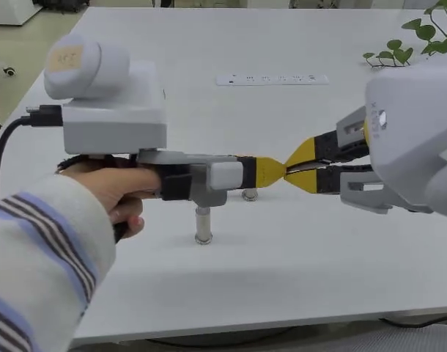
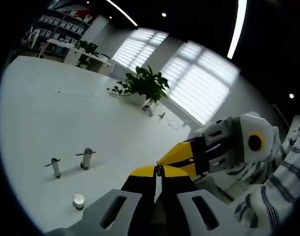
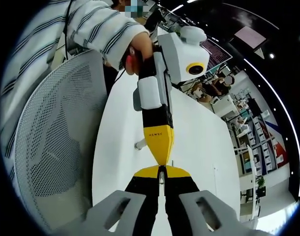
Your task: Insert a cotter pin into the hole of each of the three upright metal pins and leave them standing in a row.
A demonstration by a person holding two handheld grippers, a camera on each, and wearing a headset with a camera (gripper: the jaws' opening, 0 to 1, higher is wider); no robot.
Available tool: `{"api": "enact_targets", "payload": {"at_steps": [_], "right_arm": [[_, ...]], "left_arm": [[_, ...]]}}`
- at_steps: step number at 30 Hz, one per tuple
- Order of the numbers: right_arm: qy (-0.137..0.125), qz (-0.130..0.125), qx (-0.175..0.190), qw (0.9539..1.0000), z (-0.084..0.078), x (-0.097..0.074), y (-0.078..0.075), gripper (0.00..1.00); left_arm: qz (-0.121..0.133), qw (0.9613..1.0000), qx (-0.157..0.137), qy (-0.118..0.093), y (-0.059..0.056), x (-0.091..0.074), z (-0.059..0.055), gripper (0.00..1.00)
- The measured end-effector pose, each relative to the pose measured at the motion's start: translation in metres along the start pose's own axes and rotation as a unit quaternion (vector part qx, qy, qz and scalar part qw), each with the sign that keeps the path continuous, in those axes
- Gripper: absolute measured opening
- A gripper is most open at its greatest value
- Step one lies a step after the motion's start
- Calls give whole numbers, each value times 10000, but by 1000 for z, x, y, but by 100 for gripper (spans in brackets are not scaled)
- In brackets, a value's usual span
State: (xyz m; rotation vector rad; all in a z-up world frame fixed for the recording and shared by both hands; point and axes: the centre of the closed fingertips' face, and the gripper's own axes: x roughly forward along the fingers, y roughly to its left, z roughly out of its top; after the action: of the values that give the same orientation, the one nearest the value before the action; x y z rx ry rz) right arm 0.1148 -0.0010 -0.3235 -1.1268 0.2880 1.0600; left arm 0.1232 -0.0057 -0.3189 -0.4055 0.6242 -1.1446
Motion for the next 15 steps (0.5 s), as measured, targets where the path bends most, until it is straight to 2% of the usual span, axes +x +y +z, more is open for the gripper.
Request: {"api": "enact_targets", "payload": {"at_steps": [12,15], "right_arm": [[-89,19,1,10000,-3,-1,2,0],[-117,40,24,9999,-6,-1,3,0]], "left_arm": [[49,9999,11,131,-1,3,-4,0],[100,9996,185,209,-1,6,-6,0]]}}
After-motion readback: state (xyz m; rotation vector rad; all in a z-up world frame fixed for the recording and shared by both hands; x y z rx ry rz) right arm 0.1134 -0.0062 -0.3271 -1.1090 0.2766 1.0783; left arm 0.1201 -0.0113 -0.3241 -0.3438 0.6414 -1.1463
